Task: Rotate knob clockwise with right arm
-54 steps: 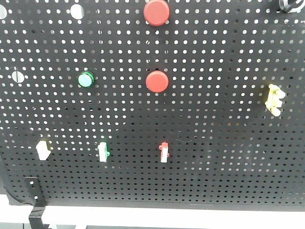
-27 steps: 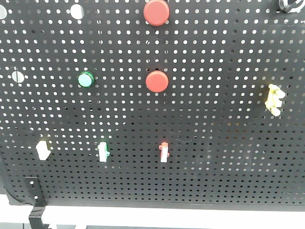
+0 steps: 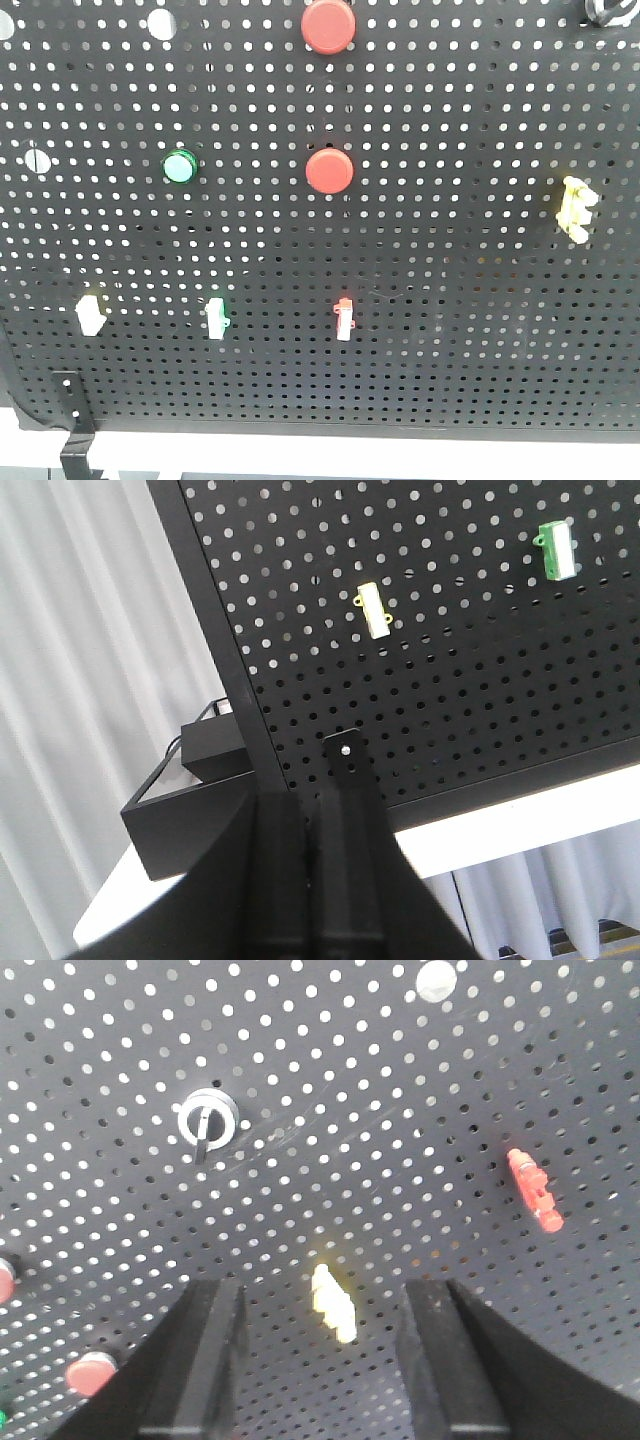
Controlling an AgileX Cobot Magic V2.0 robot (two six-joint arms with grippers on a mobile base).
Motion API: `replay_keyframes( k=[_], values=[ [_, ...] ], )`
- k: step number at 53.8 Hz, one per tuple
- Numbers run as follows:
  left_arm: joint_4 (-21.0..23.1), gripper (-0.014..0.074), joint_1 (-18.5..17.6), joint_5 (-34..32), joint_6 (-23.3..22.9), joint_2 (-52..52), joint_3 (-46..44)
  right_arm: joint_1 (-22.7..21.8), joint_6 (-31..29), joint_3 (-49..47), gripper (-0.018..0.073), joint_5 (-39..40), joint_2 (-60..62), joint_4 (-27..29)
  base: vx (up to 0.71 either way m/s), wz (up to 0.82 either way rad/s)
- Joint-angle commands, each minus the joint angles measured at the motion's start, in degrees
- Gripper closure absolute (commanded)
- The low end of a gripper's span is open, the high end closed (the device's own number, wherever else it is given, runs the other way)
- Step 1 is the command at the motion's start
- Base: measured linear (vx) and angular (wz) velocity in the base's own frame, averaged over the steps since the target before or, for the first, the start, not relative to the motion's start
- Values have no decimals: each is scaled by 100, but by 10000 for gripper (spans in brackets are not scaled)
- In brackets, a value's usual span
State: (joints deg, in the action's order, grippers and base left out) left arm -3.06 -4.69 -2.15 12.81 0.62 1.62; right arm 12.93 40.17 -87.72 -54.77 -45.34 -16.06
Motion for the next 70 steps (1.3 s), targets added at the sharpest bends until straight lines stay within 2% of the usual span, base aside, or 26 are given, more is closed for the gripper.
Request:
replay_keyframes(
  k=[1, 5, 11, 16, 23, 28, 35, 51, 58, 64, 70],
  values=[
    [30, 603, -45, -431, -22, 98, 188, 6, -90, -132, 141, 519, -17, -306, 0, 0],
    [30, 603, -45, -431, -22, 98, 188, 6, -175, -97, 155, 538, 65, -314, 0, 0],
    [30, 603, -45, -431, -22, 98, 188, -45, -806, 432, 232, 988, 436, -322, 0, 0],
    [30, 603, -45, -431, -22, 98, 188, -320, -1613, 1181, 354, 1609, 938, -256, 0, 0],
    [30, 603, -45, -431, -22, 98, 188, -886, -2810, 2574, 570, 2436, 1714, 86, 0, 0],
    [30, 603, -45, -431, -22, 98, 188, -1155, -3383, 3493, 572, 2778, 2302, 504, 0, 0],
    [30, 603, -45, -431, -22, 98, 188, -1374, -3755, 4732, 571, 3130, 3122, 779, 0, 0],
    [30, 603, -45, -431, -22, 98, 188, -1375, -3826, 7146, 569, 3453, 4694, 793, 0, 0],
    [30, 603, -45, -425, -22, 98, 188, -1369, -3920, 7776, 570, 3582, 4640, 1270, 0, 0],
    [30, 603, -45, -425, -22, 98, 188, -1369, -3980, 8245, 570, 4089, 4640, 1413, 0, 0],
    [30, 603, -45, -425, -22, 98, 188, -1369, -3980, 8707, 570, 4995, 4640, 1413, 0, 0]
  ],
)
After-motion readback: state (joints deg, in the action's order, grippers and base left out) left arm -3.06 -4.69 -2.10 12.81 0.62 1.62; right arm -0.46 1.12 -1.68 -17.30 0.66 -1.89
